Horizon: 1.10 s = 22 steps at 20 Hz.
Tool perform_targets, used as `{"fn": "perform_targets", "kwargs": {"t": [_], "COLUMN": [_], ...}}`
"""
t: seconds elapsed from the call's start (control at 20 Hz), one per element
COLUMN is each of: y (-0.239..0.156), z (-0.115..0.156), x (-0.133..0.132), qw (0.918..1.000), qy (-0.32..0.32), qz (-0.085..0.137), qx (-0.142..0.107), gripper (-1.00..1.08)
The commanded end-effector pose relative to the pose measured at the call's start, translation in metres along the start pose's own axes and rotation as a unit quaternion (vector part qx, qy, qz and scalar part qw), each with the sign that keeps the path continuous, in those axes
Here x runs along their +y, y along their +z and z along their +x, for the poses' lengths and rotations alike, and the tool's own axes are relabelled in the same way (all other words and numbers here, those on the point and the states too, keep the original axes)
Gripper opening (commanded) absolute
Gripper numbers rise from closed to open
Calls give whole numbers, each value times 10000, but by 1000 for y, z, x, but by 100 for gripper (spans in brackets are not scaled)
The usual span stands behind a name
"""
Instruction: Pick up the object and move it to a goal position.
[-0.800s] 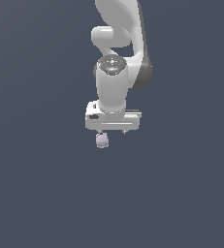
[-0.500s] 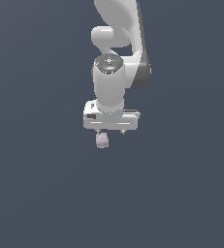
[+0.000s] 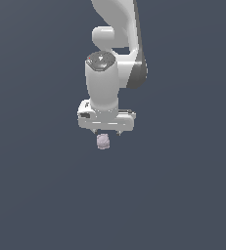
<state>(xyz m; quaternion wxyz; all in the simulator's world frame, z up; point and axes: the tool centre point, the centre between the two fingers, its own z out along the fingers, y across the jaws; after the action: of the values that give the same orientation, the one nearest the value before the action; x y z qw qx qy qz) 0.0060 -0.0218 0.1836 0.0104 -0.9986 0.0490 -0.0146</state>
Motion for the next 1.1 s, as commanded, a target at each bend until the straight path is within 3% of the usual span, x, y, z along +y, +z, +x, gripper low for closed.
{"fn": "perform_targets", "kwargs": {"t": [0.0, 1.05], "y": [2, 86], "z": [-1, -44], "x": [1, 32], "qw": [10000, 9922], "qy": [-22, -1234], "qz": [-2, -91], "qx": [-4, -144], "gripper": [100, 100]}}
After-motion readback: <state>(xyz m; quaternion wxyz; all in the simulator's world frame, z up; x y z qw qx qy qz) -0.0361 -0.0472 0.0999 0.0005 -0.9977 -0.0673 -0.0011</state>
